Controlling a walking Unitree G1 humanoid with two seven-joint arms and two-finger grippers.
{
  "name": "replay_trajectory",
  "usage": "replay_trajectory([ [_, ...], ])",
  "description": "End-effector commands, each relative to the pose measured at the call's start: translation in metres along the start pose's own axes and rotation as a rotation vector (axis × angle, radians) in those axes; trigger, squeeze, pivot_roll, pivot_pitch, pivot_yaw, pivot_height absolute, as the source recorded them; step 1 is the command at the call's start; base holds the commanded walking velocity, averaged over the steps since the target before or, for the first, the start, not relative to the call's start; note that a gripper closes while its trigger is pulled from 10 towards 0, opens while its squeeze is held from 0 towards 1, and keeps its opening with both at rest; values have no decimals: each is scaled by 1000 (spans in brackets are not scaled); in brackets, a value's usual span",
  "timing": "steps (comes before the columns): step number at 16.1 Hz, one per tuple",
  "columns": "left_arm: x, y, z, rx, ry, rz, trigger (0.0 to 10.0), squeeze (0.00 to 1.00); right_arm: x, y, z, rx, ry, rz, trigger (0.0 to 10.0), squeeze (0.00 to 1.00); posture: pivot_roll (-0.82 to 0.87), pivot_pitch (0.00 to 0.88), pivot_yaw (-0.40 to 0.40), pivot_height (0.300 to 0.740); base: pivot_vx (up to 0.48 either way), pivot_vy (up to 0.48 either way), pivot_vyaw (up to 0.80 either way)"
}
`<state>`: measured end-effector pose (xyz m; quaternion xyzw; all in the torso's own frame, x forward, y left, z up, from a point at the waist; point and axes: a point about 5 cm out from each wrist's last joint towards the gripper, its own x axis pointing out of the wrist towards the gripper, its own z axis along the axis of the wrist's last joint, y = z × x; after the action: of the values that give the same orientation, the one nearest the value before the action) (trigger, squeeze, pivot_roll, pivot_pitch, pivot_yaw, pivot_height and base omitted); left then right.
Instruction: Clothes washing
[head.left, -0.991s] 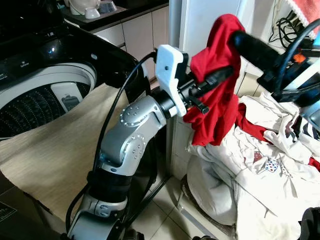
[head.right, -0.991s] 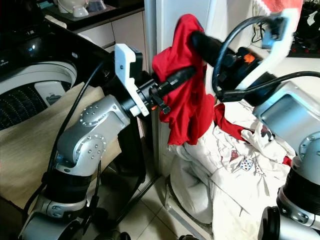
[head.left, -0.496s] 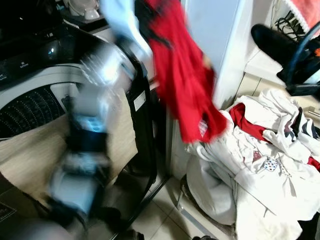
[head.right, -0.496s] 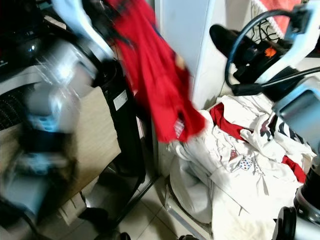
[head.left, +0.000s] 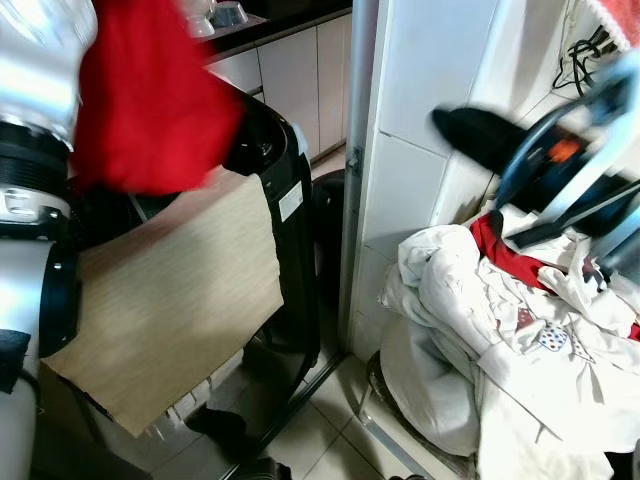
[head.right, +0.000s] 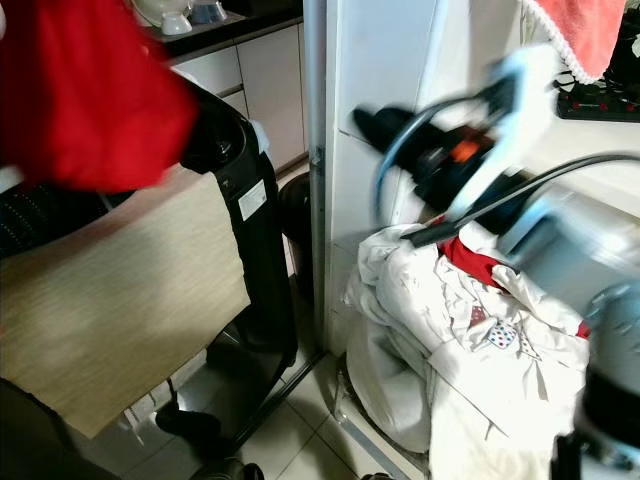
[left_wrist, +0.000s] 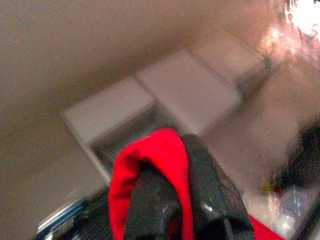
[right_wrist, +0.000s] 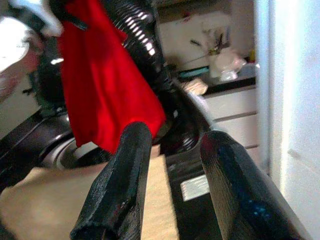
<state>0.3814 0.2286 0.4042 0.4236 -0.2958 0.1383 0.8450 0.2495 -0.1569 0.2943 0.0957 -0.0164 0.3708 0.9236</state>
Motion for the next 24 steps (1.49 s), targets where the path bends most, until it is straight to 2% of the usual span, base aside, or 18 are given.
replay_trajectory([
  [1, -2, 9, -12, 66, 50, 29, 0, 0, 2, 9, -3, -23, 14, 35, 10000, 0, -110, 0, 84, 740, 0, 0, 0],
  [2, -9, 3, -37, 88, 182, -42, 0, 0, 3, 17, -13, -33, 58, 68, 10000, 0, -106, 0, 80, 740, 0, 0, 0],
  [3, -16, -5, -54, 101, 273, -111, 0, 0, 4, 21, -19, -47, 91, 85, 10000, 0, -105, 0, 79, 740, 0, 0, 0],
  [4, -33, -25, -79, 43, 433, -253, 10000, 0, 5, 27, -25, -56, 123, 123, 10000, 0, -105, 0, 76, 740, 0, 0, 0],
  [5, -51, -42, -100, -23, 601, -396, 10000, 0, 6, 33, -29, -57, 151, 169, 10000, 0, -106, 0, 77, 740, 0, 0, 0],
  [6, -63, -47, -112, -55, 712, -457, 10000, 1000, 6, 36, -32, -63, 167, 188, 10000, 0, -105, 0, 76, 740, 0, 0, 0],
  [7, -66, -47, -115, -55, 742, -469, 10000, 1000, 5, 37, -33, -65, 169, 190, 10000, 0, -105, 0, 74, 740, 0, 0, 0],
  [8, -70, -49, -119, -106, 781, -491, 10000, 1000, 5, 37, -34, -63, 171, 193, 10000, 0, -102, 0, 71, 740, 0, 0, 0],
  [9, -74, -55, -119, -212, 811, -536, 10000, 1000, 4, 38, -35, -58, 175, 197, 10000, 0, -99, 0, 69, 740, 0, 0, 0],
  [10, -76, -58, -119, -242, 822, -576, 10000, 1000, 5, 37, -36, -58, 179, 197, 10000, 0, -96, 0, 69, 740, 0, 0, 0],
  [12, -75, -63, -115, -310, 821, -607, 10000, 1000, 7, 35, -36, -60, 181, 189, 10000, 0, -93, 0, 70, 740, 0, 0, 0],
  [15, -71, -64, -109, -360, 801, -625, 10000, 1000, 8, 28, -37, -54, 185, 136, 10000, 0, -88, 0, 70, 740, 0, 0, 0],
  [19, -66, -65, -100, -452, 765, -621, 10000, 1000, 10, -2, -39, -33, 186, -90, 10000, 0, -85, 0, 79, 740, 0, 0, 0],
  [20, -64, -64, -98, -476, 751, -600, 10000, 1000, 8, -21, -42, -9, 197, -232, 10000, 0, -84, 0, 81, 740, 0, 0, 0],
  [21, -63, -63, -97, -488, 746, -589, 10000, 1000, 7, -30, -44, -1, 207, -302, 10000, 0, -80, 0, 83, 740, 0, 0, 0],
  [22, -57, -59, -94, -547, 714, -521, 10000, 1000, 2, -43, -47, 12, 217, -395, 10000, 0, -80, 0, 83, 740, 0, 0, 0],
  [23, -51, -52, -92, -569, 686, -445, 10000, 1000, 1, -47, -47, 10, 219, -420, 10000, 0, -74, 0, 81, 740, 0, 0, 0],
  [24, -50, -49, -91, -564, 678, -415, 10000, 1000, 0, -47, -47, 9, 220, -425, 10000, 0, -74, 0, 81, 740, 0, 0, 0],
])
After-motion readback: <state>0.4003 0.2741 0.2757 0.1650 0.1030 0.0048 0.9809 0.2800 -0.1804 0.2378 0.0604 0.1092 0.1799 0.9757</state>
